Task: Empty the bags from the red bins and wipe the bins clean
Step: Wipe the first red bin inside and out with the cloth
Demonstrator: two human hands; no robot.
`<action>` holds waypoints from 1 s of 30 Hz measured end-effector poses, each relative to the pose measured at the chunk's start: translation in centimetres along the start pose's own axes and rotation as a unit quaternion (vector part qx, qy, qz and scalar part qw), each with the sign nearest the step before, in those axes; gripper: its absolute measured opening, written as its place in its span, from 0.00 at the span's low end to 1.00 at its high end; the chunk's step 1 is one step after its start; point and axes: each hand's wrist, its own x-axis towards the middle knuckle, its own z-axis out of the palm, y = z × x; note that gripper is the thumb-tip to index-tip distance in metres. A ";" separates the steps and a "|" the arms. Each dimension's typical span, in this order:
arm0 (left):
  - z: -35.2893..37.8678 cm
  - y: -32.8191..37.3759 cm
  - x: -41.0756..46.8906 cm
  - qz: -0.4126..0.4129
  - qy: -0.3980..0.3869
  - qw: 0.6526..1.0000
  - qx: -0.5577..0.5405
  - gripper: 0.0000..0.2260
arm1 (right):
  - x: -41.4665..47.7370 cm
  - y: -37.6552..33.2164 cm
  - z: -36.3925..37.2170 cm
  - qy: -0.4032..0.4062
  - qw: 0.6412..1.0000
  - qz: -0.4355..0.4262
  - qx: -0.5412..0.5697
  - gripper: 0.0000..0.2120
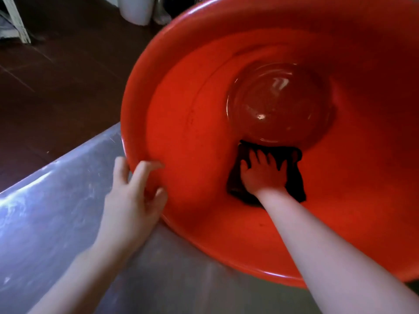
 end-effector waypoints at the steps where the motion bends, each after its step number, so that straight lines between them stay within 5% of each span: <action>1: 0.7 0.1 -0.9 -0.023 0.001 1.000 -0.017 0.20 | -0.1 0.4 -0.1 0.003 1.000 0.004 -0.018 0.28; 5: 2.2 -0.4 -1.6 -0.049 0.002 0.999 -0.003 0.20 | -0.9 -2.3 -0.4 -0.013 0.998 0.055 0.019 0.28; 10: 2.0 -0.5 -1.2 -0.040 -0.027 0.998 0.047 0.15 | -8.9 -10.3 2.1 0.101 0.982 -0.082 0.138 0.29; 13: 1.8 -0.8 -1.3 -0.038 -0.033 0.998 0.034 0.13 | -10.4 -10.7 2.5 0.094 0.977 -0.107 0.161 0.29; 22: 2.0 -1.0 -1.4 -0.042 -0.046 0.997 0.043 0.16 | 1.7 -8.1 -0.2 0.016 0.979 0.044 0.197 0.27; 30: 1.3 -0.6 -1.3 -0.045 -0.084 0.995 0.015 0.16 | -11.8 -10.0 2.2 0.067 0.982 -0.143 0.104 0.34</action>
